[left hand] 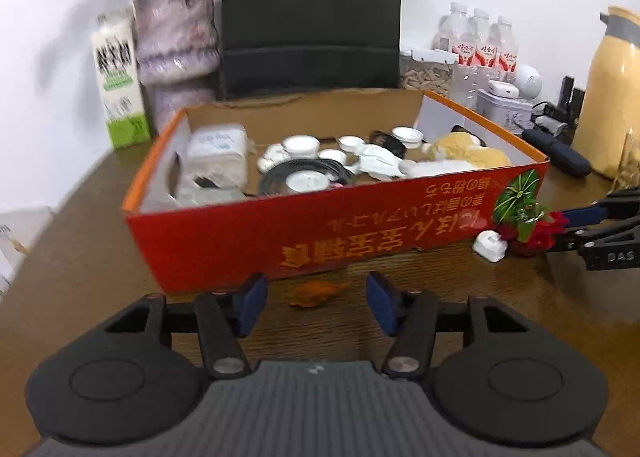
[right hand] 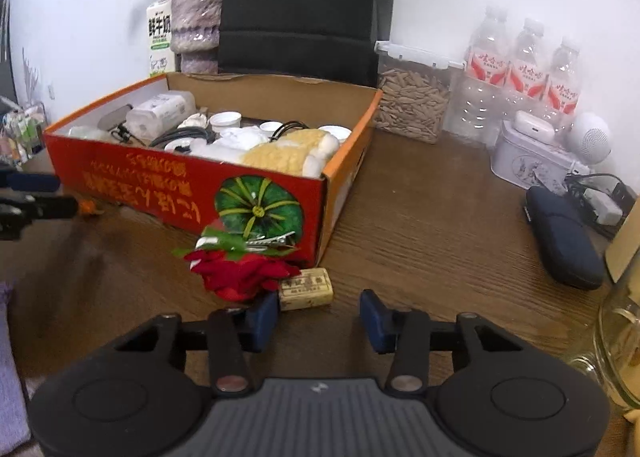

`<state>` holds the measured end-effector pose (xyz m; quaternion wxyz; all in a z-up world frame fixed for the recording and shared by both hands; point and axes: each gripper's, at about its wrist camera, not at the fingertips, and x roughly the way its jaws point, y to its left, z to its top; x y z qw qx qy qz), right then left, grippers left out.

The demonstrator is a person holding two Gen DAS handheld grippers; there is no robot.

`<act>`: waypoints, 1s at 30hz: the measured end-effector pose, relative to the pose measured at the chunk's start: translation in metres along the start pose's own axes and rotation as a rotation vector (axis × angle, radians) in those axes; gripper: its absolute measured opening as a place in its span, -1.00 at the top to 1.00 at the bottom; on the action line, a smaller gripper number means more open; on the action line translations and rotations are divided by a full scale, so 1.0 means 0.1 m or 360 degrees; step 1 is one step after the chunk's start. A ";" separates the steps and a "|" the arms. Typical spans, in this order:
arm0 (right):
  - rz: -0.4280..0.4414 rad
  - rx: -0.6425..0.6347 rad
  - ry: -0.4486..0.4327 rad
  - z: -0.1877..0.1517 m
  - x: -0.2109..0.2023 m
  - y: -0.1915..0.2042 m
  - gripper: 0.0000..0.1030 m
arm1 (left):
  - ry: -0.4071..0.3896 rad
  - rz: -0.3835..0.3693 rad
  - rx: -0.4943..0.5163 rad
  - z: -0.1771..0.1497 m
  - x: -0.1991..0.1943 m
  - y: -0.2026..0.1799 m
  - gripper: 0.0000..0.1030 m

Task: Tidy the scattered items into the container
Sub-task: 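Grasp the small orange piece with the left gripper while the right grasps the beige block, then carry both items into the cardboard box and open both grippers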

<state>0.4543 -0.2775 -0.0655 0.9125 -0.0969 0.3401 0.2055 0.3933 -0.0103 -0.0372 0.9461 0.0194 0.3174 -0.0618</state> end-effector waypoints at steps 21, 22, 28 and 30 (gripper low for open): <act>-0.0205 0.0102 -0.0086 -0.04 -0.16 -0.07 0.45 | 0.0002 -0.0003 -0.0042 -0.08 0.04 0.02 0.82; -0.0212 0.0110 -0.0097 -0.04 -0.18 -0.08 0.45 | -0.0016 0.0011 -0.0033 -0.07 0.00 0.01 0.84; -0.0216 0.0090 -0.0227 0.02 -0.45 0.05 0.45 | -0.0130 -0.0040 -0.0097 -0.01 -0.34 0.02 0.85; -0.0210 0.0067 -0.0275 0.02 -0.59 0.16 0.45 | -0.0136 -0.0110 -0.0184 -0.04 -0.50 0.04 0.85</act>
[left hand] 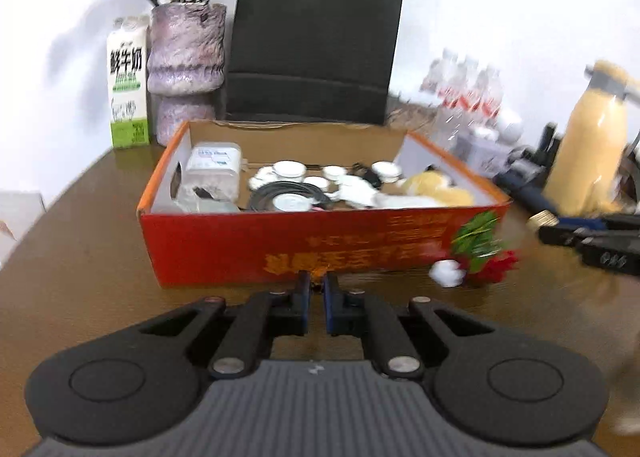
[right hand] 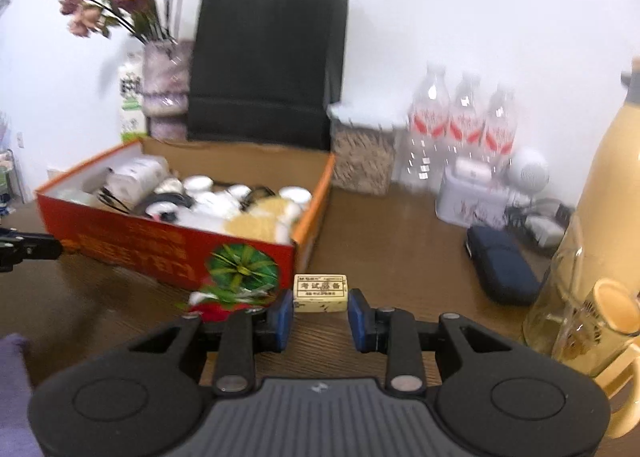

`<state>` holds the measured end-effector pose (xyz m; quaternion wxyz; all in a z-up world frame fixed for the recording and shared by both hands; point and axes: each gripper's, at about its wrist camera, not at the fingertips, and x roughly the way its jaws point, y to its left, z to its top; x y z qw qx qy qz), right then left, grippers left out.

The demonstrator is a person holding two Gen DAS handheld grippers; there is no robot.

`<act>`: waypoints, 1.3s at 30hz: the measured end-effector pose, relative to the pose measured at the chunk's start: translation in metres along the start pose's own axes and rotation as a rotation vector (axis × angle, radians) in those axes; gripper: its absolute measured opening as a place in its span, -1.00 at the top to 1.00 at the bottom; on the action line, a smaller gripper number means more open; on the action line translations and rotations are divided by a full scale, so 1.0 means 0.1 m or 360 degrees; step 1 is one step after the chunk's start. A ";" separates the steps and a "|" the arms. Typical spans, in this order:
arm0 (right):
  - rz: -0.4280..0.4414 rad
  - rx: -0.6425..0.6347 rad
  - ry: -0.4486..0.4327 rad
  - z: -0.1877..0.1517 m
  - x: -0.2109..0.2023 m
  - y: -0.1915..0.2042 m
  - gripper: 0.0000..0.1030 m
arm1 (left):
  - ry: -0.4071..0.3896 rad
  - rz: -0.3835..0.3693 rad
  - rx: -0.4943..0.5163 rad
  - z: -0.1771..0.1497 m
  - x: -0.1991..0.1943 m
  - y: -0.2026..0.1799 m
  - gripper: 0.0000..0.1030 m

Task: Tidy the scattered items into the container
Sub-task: 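Carry both items into the cardboard box and open both grippers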

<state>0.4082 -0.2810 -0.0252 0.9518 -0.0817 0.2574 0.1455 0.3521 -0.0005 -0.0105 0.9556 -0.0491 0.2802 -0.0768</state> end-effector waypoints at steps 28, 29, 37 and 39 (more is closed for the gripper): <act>0.0346 0.0260 -0.0029 -1.00 -1.75 1.16 0.45 | 0.0088 0.0074 0.0036 -0.90 -1.66 -0.24 0.85; 0.0336 0.0263 -0.0019 -1.01 -1.75 1.15 0.45 | 0.0073 0.0067 0.0039 -0.89 -1.67 -0.25 0.85; 0.0281 0.0206 -0.0115 -0.65 -1.65 0.87 0.45 | 0.0004 -0.0047 0.0061 -0.31 -1.41 -0.19 0.85; 0.0270 0.0167 -0.0156 -0.42 -1.56 0.77 0.45 | 0.0033 -0.0089 0.0043 -0.04 -1.24 -0.16 0.85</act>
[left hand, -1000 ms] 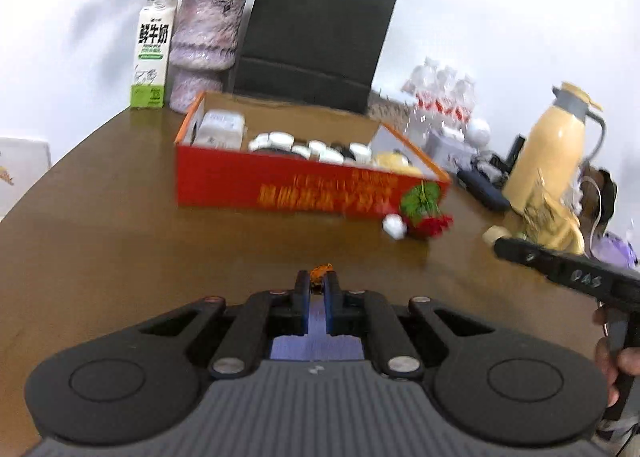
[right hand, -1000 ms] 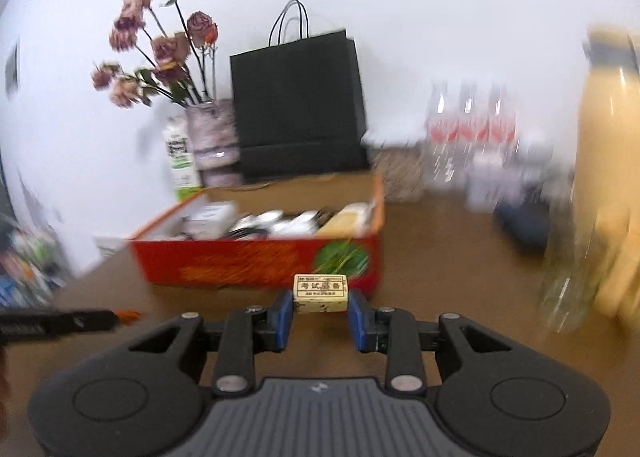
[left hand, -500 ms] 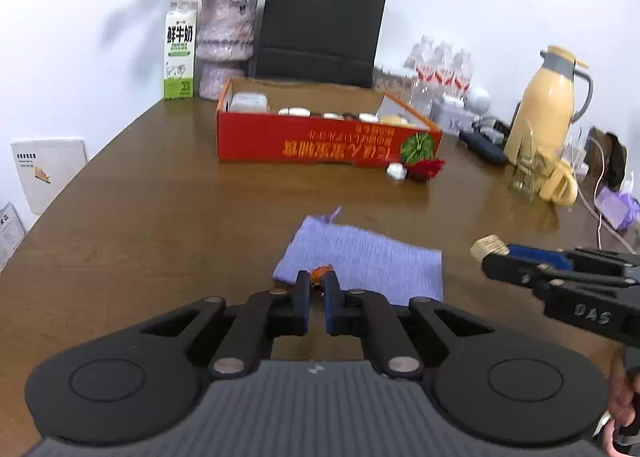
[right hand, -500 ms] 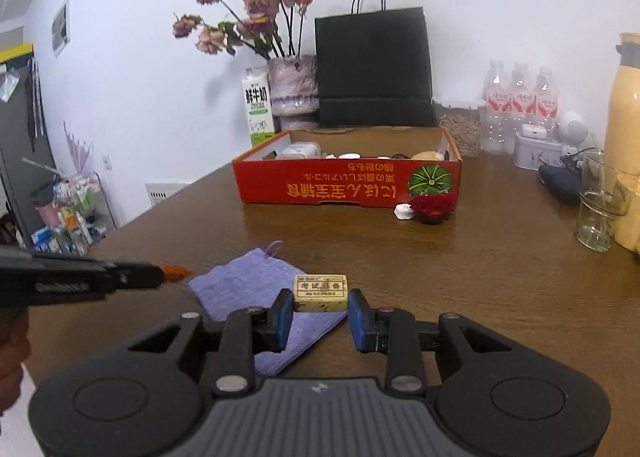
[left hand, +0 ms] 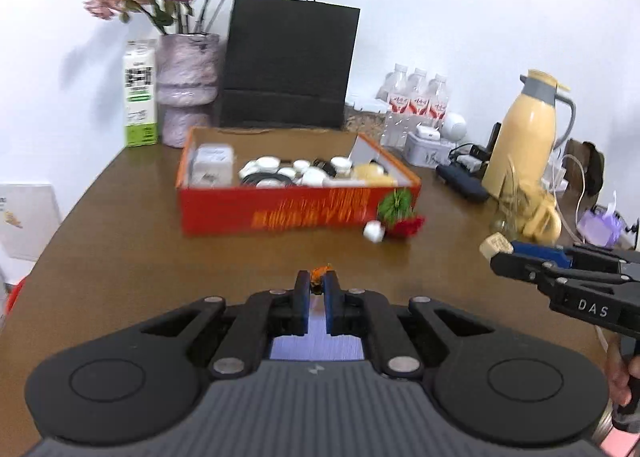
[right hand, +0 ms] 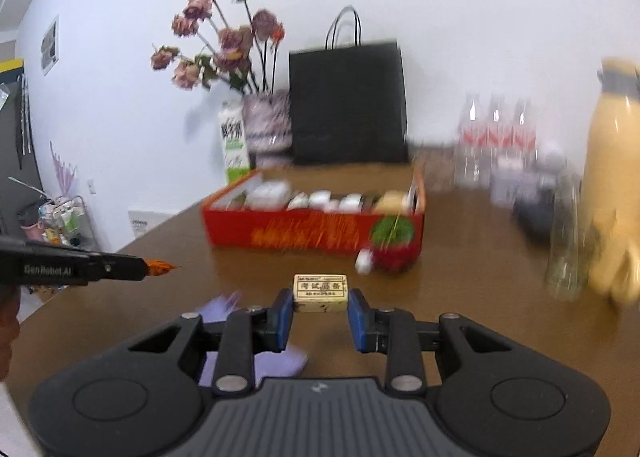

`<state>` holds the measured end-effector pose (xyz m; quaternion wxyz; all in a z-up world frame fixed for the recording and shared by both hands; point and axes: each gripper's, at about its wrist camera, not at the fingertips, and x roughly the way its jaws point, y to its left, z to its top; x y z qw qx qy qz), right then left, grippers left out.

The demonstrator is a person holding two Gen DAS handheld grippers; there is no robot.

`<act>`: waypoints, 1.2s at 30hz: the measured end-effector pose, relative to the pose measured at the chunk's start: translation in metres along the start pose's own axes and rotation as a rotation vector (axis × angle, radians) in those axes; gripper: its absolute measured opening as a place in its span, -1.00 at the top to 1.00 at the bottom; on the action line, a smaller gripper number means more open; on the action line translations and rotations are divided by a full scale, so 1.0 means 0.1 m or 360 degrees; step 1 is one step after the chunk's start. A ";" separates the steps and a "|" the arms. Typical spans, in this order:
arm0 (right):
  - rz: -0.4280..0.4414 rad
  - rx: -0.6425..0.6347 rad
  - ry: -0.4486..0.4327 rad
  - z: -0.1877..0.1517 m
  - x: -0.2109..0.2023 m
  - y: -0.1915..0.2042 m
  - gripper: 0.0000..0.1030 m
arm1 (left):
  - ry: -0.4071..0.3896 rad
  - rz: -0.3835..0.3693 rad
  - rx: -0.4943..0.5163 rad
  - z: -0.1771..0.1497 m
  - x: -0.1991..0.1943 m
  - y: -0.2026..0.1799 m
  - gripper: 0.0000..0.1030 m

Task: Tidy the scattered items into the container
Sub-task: 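Carry both items into the cardboard box and open both grippers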

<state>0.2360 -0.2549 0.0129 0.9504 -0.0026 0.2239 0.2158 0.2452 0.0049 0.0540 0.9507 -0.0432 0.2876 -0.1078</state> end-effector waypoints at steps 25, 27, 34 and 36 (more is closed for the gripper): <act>-0.0205 -0.0200 0.0850 1.53 3.72 -0.98 0.37 | 0.0618 -0.0102 -0.0082 1.39 3.08 0.19 0.46; -0.0211 -0.0181 0.0821 1.53 3.69 -1.00 0.26 | 0.0581 -0.0060 -0.0070 1.43 3.04 0.23 0.33; -0.0163 -0.0060 0.0687 1.77 3.32 -1.05 -0.06 | 0.0462 0.0032 -0.0108 1.63 2.57 0.35 -0.09; -0.0145 -0.0080 0.0662 1.82 3.18 -1.01 -0.10 | 0.0404 0.0078 -0.0087 1.65 2.36 0.36 -0.19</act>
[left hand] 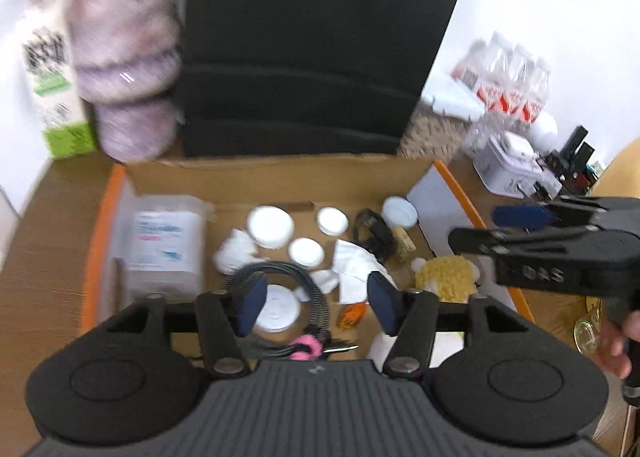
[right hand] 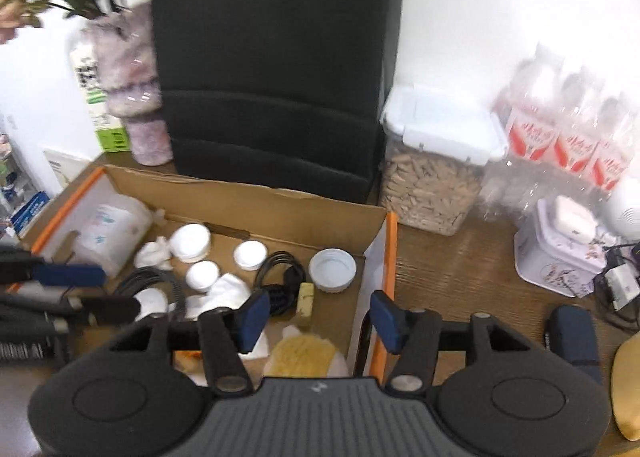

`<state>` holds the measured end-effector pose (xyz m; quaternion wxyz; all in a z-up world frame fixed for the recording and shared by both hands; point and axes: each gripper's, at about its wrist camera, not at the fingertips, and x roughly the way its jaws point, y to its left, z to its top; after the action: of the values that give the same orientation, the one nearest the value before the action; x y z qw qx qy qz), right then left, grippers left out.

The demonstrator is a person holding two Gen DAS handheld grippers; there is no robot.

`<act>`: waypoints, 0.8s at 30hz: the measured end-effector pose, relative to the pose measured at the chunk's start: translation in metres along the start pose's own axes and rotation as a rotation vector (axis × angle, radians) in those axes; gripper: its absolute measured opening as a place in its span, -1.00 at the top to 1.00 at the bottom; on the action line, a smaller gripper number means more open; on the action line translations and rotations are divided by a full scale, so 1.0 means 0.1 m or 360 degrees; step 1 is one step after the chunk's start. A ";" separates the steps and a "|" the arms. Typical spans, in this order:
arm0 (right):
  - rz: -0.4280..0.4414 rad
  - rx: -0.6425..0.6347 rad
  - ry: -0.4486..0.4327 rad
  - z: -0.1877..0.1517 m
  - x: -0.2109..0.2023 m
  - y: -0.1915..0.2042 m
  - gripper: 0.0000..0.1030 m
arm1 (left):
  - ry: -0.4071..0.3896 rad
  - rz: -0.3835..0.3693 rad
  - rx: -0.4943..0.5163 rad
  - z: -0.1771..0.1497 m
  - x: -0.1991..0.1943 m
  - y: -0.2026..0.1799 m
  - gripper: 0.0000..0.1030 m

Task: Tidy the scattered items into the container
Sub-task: 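Carry both items into the cardboard box and open both grippers, then move both tools back over the table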

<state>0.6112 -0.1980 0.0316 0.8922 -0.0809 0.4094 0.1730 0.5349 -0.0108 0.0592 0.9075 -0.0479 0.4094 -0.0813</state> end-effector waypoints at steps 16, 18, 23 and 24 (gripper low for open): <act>0.0295 0.0028 -0.0349 -1.14 -1.78 0.51 -0.56 | -0.0337 0.0068 -0.0073 -1.37 -1.82 0.15 -0.86; 0.0340 0.0039 -0.0380 -1.43 -1.91 0.61 -0.56 | -0.0359 0.0069 -0.0088 -1.65 -1.94 0.15 -0.88; 0.0297 0.0043 -0.0486 -2.23 -2.14 0.88 -0.62 | -0.0415 0.0145 -0.0075 -2.31 -2.12 0.10 -0.93; 0.0278 0.0058 -0.0507 -2.40 -2.17 0.93 -0.62 | -0.0431 0.0147 -0.0071 -2.45 -2.15 0.08 -0.94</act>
<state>0.2769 -0.2328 0.0396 0.9287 -0.0003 0.2713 0.2529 0.2113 0.0321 0.0545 0.9559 -0.0598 0.2866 -0.0230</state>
